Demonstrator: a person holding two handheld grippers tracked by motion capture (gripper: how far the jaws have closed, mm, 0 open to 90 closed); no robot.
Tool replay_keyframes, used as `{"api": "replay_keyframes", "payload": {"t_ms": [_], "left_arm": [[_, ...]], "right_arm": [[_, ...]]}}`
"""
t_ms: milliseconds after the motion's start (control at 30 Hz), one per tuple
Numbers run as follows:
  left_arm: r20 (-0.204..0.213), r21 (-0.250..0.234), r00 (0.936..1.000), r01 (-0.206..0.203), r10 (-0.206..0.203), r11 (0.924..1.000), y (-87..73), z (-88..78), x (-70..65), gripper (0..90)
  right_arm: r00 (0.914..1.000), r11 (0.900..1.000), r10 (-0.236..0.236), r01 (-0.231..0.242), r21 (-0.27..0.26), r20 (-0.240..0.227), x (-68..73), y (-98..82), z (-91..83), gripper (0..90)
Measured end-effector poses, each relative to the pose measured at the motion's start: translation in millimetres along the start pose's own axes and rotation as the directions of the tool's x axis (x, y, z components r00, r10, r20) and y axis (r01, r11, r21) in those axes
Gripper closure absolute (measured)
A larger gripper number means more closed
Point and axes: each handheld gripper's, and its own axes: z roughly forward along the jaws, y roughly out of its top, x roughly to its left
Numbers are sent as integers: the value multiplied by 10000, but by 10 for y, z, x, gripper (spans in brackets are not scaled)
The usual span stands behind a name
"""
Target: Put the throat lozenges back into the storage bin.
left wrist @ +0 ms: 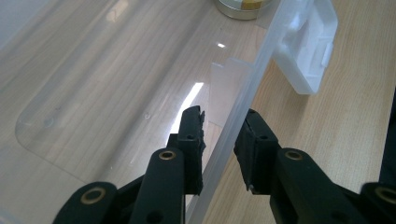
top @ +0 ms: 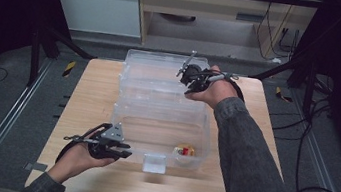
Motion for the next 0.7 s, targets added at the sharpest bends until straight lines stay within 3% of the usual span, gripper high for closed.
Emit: {"api": "replay_keyframes", "payload": {"t_ms": [700], "left_arm": [[-311, -18, 9993, 211, -212, 9998, 5, 8, -30, 713]], "right_arm": [[9962, 9966, -801, 807, 145, -351, 46, 30, -79, 808]]}}
